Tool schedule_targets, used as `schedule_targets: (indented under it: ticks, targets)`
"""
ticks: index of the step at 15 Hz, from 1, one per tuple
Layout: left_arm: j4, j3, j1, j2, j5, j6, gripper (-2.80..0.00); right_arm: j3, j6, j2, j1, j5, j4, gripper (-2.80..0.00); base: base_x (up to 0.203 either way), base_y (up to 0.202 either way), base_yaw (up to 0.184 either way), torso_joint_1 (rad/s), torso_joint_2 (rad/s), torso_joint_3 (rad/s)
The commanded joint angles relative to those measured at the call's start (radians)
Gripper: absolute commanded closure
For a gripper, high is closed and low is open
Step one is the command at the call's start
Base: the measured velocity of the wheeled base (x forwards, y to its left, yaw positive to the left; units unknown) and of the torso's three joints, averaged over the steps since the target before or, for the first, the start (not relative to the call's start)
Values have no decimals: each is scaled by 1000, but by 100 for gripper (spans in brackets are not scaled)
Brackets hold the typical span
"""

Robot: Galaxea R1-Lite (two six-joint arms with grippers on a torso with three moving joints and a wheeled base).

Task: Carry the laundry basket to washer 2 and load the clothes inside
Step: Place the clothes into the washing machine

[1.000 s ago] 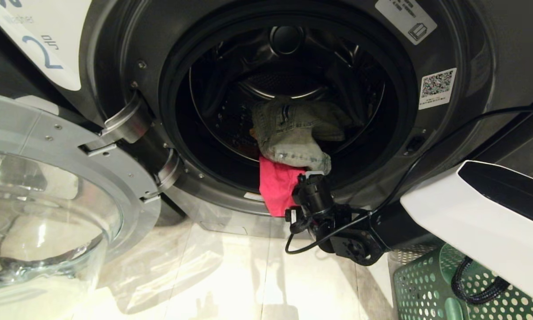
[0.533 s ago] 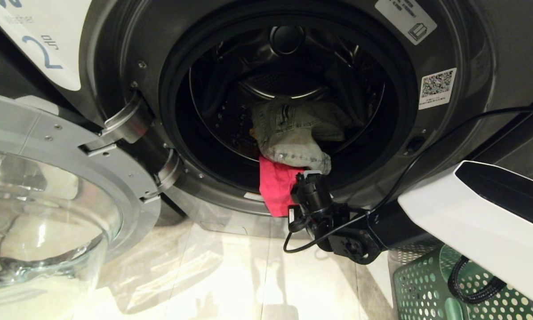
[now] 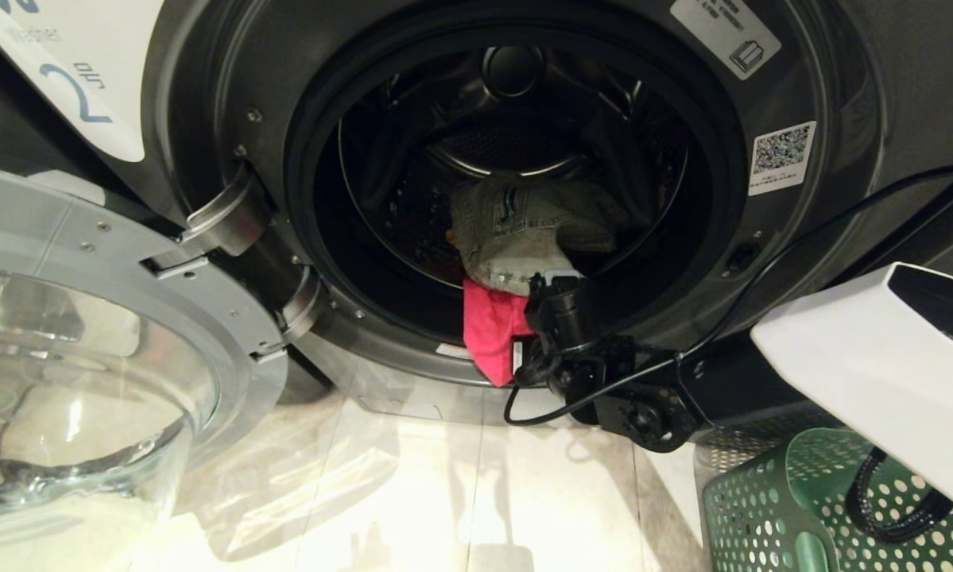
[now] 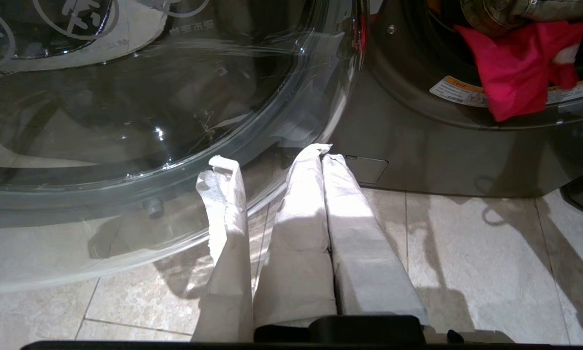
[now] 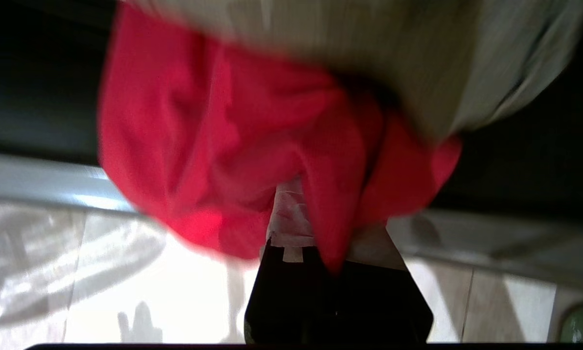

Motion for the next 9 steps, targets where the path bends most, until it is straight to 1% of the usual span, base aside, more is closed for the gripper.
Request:
schedule_targets:
  ticks: [1,3,5,6,9]
  targets:
    - [-1,40,0,2,1,-1,0,-52,-36,-33,4,-11,-19,0,0,0,0,0,0,0]
    - [-1,40,0,2,1,-1,0,-152,-96,-7,3,-25,-66,0,0,0,0,0,0,0]
    - [-2,40,0,2,1,-1,0,-260,-170,71,1,-42,-129,0,0,0,0,0,0,0]
    - [-1,40,0,2,1,-1,0,-302,-216,116,0,-50,-171,0,0,0,0,0,0,0]
    - [-1,40,0,2,1,-1,0,-428,-396,260,-6,-58,-343,0,0,0,0,0,0,0]
